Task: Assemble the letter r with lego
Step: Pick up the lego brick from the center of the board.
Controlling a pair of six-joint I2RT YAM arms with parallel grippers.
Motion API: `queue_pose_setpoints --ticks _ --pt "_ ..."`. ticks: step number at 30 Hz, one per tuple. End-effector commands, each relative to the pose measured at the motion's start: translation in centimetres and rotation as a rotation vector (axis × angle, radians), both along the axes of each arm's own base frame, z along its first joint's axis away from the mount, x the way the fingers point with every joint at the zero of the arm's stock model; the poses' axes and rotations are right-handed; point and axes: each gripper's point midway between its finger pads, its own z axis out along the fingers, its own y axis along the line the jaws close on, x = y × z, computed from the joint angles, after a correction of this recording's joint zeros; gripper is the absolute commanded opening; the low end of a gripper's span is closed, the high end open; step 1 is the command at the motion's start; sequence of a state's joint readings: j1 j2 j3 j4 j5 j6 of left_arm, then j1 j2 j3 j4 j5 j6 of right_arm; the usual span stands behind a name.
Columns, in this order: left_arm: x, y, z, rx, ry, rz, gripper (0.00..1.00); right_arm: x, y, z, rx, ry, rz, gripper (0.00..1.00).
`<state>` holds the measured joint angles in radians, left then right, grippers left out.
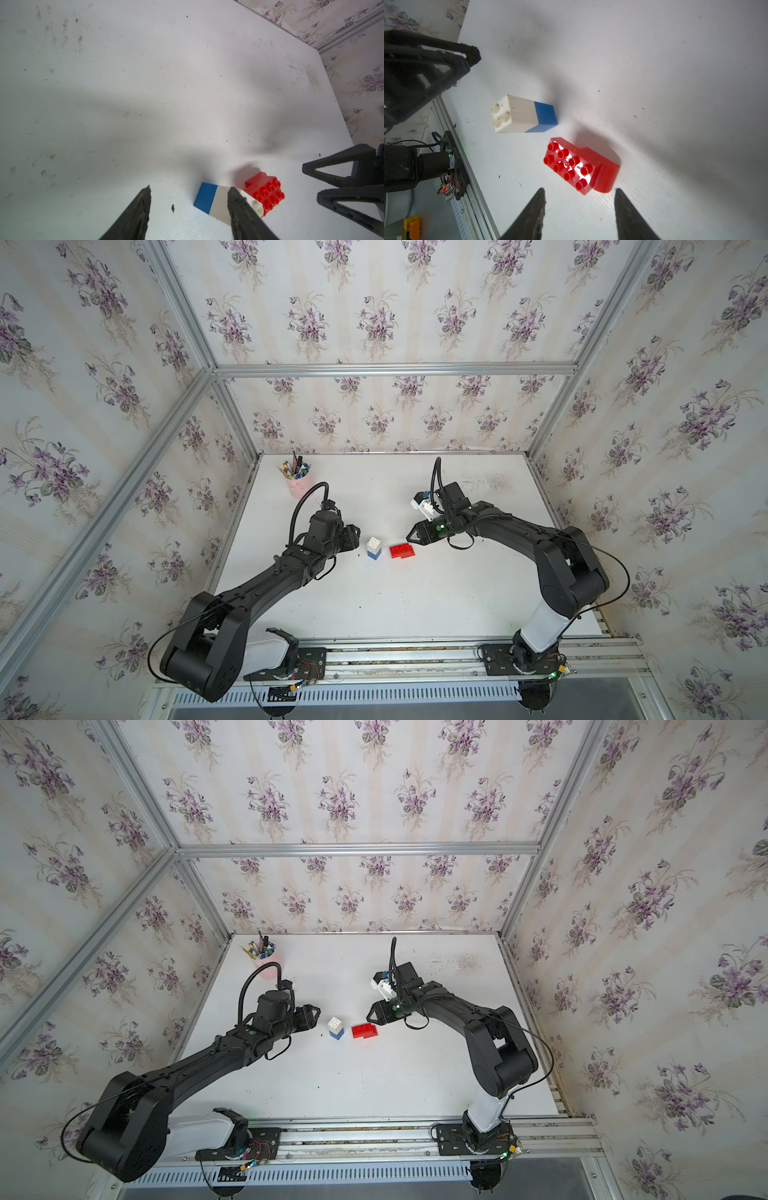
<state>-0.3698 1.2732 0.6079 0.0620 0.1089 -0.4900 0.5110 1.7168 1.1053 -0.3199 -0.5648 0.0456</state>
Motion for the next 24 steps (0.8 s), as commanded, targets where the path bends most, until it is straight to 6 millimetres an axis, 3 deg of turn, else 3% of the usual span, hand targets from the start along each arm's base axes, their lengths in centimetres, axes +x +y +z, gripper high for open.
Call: queue_pose_setpoints --ticks 1,8,14,18,24 --pt "-0.2 0.6 -0.1 0.022 -0.001 0.016 0.62 -0.1 1.1 2.0 0.074 -0.115 0.1 0.6" --pt "-0.2 0.4 -0.4 0.025 0.014 0.009 0.62 -4.1 0.5 3.9 0.216 -0.514 0.336 0.67" --pt "0.0 0.3 -0.5 0.021 0.013 0.007 0.61 -6.0 -0.8 2.1 0.124 -0.624 0.498 0.65" --pt "-0.2 0.2 -0.9 0.024 0.03 -0.001 0.61 -5.5 -1.2 2.8 0.094 -0.76 0.52 0.69" --pt "-0.6 0.7 -1.3 0.031 0.032 0.015 0.61 -5.1 -1.0 1.9 0.041 -0.7 0.649 0.65"
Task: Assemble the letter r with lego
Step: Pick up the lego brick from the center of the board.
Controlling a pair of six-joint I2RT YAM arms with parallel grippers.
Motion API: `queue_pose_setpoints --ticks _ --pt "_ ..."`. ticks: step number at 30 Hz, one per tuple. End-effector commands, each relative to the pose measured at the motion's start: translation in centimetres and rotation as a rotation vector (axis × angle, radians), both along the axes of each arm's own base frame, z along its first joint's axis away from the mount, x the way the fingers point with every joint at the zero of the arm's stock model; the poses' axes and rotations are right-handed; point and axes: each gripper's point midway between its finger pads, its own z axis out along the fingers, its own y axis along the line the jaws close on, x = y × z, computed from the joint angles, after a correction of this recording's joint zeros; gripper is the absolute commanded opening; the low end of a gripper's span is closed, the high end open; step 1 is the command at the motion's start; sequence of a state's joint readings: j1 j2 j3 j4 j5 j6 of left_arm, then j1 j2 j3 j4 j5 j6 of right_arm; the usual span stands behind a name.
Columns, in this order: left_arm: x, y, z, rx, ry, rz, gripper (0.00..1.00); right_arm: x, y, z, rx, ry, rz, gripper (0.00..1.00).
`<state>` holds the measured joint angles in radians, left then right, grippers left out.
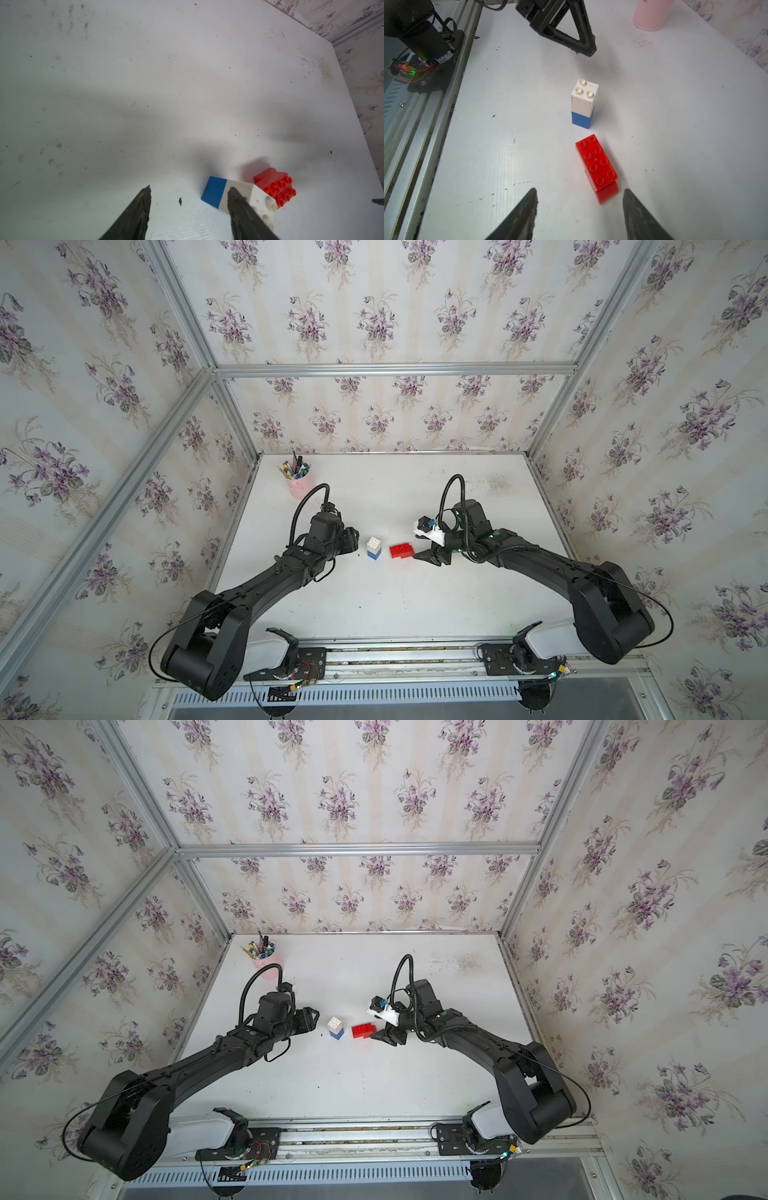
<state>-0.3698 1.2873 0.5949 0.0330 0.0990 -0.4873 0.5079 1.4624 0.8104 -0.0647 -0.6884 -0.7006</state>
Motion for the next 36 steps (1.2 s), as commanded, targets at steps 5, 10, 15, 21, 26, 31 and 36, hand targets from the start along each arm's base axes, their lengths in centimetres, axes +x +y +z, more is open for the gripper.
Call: queue_pose_setpoints --ticks 5,10,15,21,26,31,36 --pt "0.1 0.3 0.1 0.005 -0.015 0.012 0.61 0.6 0.2 -1.6 -0.058 0.001 0.098 0.63" --pt "0.1 0.5 0.3 0.022 -0.024 0.01 0.61 1.0 0.7 -3.3 -0.061 0.035 0.13 0.62" --pt "0.1 0.6 0.4 0.031 -0.026 0.01 0.61 1.6 1.0 -4.5 -0.106 0.074 0.154 0.61" --pt "0.2 0.5 0.4 0.025 -0.024 0.014 0.61 2.2 1.1 -4.8 -0.142 0.122 0.138 0.6" --pt "0.4 0.5 0.3 0.026 -0.023 0.013 0.61 1.3 0.8 -6.2 -0.266 0.183 0.15 0.6" --pt "0.6 0.3 0.1 0.025 -0.02 0.009 0.61 0.7 1.2 -7.0 -0.345 0.162 0.141 0.6" --pt "0.7 0.2 -0.2 0.024 -0.014 0.002 0.61 1.4 1.2 -7.2 -0.37 0.15 0.13 0.6"
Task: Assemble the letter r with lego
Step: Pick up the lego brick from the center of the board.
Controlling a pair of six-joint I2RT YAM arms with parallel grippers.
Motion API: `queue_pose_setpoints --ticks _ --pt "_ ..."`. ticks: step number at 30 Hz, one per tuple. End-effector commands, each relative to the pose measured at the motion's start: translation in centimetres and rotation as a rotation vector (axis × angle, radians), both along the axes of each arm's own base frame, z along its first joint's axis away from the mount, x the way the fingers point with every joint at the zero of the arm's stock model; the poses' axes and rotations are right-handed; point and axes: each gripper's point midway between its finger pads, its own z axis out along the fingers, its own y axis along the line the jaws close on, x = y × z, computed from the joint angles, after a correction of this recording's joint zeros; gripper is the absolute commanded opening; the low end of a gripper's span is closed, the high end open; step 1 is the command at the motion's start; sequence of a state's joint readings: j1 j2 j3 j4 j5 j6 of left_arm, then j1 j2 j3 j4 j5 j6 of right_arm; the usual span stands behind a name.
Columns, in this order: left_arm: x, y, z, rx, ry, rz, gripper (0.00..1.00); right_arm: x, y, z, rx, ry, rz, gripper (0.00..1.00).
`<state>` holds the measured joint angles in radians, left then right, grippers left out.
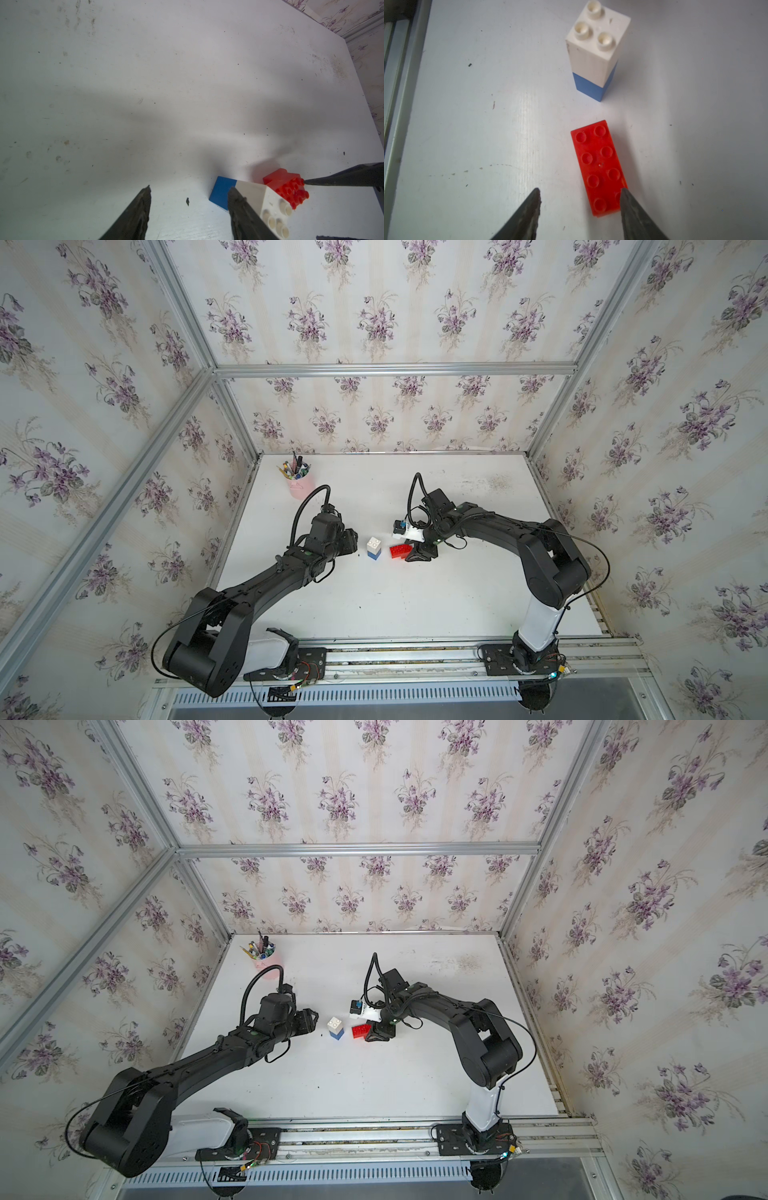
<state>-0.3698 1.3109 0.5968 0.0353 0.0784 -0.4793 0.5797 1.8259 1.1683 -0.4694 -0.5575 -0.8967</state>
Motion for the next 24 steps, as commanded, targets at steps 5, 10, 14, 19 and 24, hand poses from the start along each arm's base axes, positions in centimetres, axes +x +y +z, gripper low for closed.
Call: queue_pose_setpoints --ticks 5,10,14,19,24 --pt "0.4 0.0 0.3 0.006 -0.023 -0.005 0.61 0.7 -0.5 -0.7 -0.06 -0.014 0.0 0.6" --pt "0.1 0.3 0.2 0.018 -0.019 0.002 0.62 1.2 0.2 0.9 -0.001 -0.071 0.008 0.59" --pt "0.2 0.3 0.2 0.02 -0.021 0.003 0.62 1.6 0.2 1.2 -0.007 -0.082 0.006 0.59" --pt "0.3 0.2 0.2 0.015 -0.019 0.001 0.62 1.7 -0.1 0.2 -0.046 -0.078 0.011 0.59" --pt "0.1 0.4 0.0 0.021 -0.015 0.006 0.62 1.6 -0.8 -1.4 -0.115 -0.047 0.026 0.59"
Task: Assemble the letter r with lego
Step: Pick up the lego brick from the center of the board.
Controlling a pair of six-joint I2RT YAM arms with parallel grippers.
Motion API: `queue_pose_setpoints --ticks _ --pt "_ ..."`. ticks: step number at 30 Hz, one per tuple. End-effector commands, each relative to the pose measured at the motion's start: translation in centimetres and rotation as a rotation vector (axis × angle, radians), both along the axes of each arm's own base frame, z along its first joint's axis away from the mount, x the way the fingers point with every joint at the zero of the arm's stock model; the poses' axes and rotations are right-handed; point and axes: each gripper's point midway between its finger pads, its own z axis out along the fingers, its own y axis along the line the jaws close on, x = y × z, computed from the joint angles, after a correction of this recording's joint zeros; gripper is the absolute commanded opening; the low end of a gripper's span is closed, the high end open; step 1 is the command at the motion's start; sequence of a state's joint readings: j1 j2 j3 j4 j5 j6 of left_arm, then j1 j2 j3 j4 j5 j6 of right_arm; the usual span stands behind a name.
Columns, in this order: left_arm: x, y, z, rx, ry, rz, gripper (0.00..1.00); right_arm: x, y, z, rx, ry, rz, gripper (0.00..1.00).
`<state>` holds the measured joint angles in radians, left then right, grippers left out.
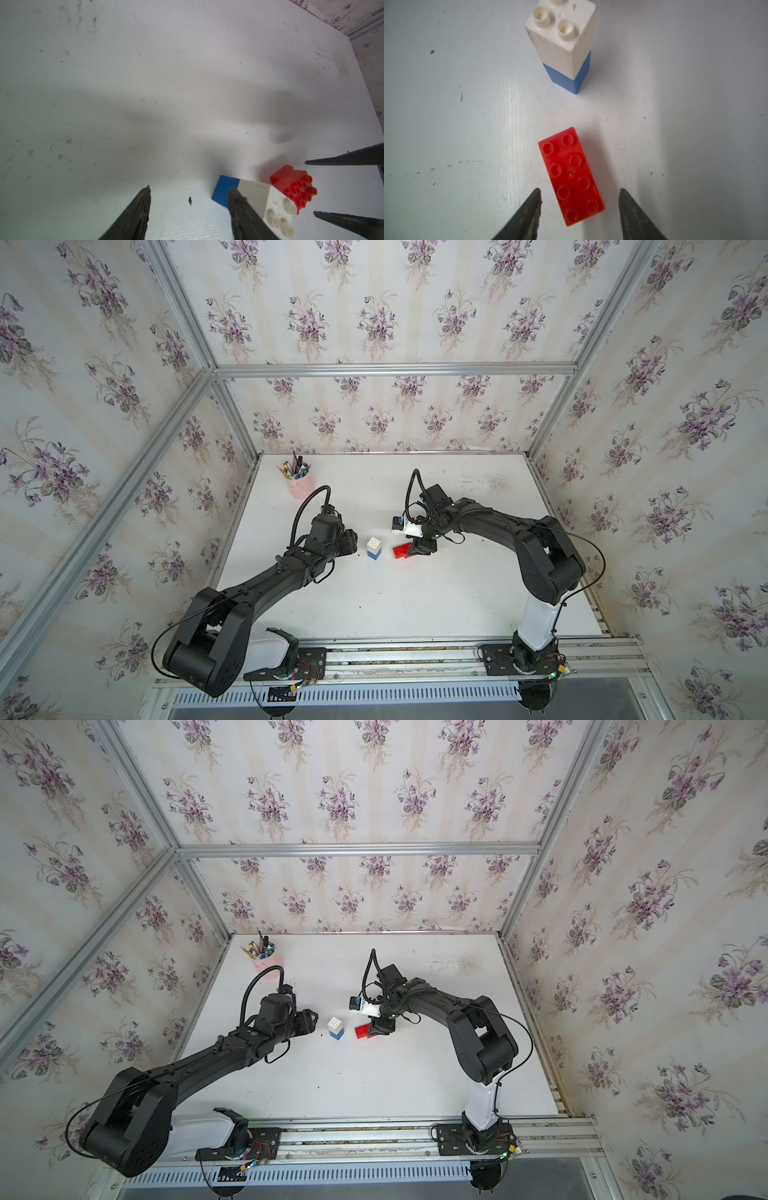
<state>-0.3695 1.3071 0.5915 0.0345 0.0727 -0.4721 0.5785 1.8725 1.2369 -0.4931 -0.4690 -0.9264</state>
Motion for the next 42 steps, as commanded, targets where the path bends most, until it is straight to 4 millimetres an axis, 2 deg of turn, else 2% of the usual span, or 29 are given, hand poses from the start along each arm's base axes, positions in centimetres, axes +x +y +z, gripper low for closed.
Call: queue_pose_setpoints --ticks 1,13,19,27,30,37,42 --pt "0.2 0.3 0.0 0.013 -0.011 0.006 0.62 -0.4 -0.6 -1.1 -0.053 0.016 0.028 0.59" --pt "0.2 0.2 -0.2 0.014 -0.006 0.004 0.62 -0.7 -0.8 -2.2 -0.068 0.049 0.015 0.51" --pt "0.3 0.1 -0.4 0.011 -0.001 0.005 0.62 -0.7 -0.6 -2.2 -0.059 0.048 0.011 0.46" --pt "0.3 0.0 -0.7 0.004 0.008 0.003 0.62 -1.3 0.0 -3.1 -0.079 0.073 0.008 0.45" --pt "0.3 0.0 -0.7 0.008 0.009 0.001 0.61 -0.8 0.0 -3.4 -0.09 0.059 -0.025 0.43" --pt "0.4 -0.1 -0.6 0.004 0.007 -0.001 0.61 -0.6 0.7 -2.3 -0.031 0.04 -0.048 0.33" --pt "0.2 -0.1 -0.3 0.0 0.005 -0.003 0.61 -0.3 1.3 0.0 0.05 -0.006 -0.074 0.27"
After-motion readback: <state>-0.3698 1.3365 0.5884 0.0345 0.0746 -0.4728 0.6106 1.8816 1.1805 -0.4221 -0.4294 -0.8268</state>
